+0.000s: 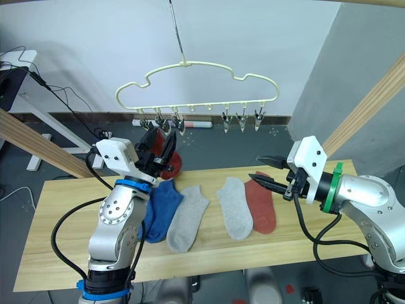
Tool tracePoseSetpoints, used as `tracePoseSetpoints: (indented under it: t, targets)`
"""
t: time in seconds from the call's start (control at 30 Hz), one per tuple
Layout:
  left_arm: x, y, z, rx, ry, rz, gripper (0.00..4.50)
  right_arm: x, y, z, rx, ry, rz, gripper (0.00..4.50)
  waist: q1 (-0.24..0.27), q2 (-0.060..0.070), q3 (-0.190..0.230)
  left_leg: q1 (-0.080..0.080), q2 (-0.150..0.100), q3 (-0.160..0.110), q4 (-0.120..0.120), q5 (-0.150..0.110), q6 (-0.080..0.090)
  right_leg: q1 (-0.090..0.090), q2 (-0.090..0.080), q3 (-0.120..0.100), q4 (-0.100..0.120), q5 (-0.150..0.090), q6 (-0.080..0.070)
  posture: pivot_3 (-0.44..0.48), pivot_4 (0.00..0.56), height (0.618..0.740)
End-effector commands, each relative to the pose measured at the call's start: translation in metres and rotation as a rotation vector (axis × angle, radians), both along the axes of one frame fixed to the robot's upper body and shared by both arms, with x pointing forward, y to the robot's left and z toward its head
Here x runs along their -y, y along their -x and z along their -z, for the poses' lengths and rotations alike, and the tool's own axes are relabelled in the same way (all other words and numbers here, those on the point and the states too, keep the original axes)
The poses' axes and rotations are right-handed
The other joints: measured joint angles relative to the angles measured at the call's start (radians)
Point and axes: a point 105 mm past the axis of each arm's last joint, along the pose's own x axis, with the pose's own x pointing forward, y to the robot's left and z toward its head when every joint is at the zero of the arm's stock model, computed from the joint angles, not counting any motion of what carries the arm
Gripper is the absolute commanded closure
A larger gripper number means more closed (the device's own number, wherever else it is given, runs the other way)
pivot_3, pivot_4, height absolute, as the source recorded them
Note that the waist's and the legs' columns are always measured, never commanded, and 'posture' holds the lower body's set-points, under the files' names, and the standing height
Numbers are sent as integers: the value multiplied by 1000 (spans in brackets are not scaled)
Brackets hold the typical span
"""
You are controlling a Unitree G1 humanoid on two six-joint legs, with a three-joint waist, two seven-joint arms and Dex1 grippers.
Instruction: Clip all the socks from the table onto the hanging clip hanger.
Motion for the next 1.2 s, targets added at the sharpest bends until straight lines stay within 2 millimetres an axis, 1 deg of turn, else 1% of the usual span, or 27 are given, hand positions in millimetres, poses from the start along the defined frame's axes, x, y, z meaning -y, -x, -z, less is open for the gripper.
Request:
tracePoseSetpoints:
  t: [0.03, 0.37, 0.63, 0.87, 1.13, 1.2]
  targets:
    - [-2, -1, -9, 40, -1, -12, 2157, 0, 6, -9, 39, 3, -12, 2390, 0, 0, 1, 0, 0, 0, 0, 0, 0, 0, 0, 0, 0, 0, 0, -277, 383, 740]
    - [-1, -10, -20, 79, -13, 10, 2157, 0, 5, -9, 37, -1, -6, 2390, 0, -1, 1, 0, 0, 0, 0, 0, 0, 0, 0, 0, 0, 0, 0, -276, 383, 740]
    - [5, -10, -26, 106, -24, 36, 2157, 0, 5, -8, 34, -2, -5, 2390, 0, -1, 1, 0, 0, 0, 0, 0, 0, 0, 0, 0, 0, 0, 0, -276, 383, 740]
    - [2, -10, -30, 118, -33, 11, 2157, 0, 5, -7, 28, -2, -8, 2390, 0, -1, 1, 0, 0, 0, 0, 0, 0, 0, 0, 0, 0, 0, 0, -277, 383, 740]
    - [0, -11, -29, 108, -49, -8, 2157, 0, 6, -7, 20, -9, -14, 2390, 0, -1, 1, 0, 0, 0, 0, 0, 0, 0, 0, 0, 0, 0, 0, -273, 383, 740]
    - [-1, -11, -31, 115, -56, -13, 2506, 0, 6, -7, 20, -10, -15, 2390, 0, -1, 1, 0, 0, 0, 0, 0, 0, 0, 0, 0, 0, 0, 0, -273, 384, 740]
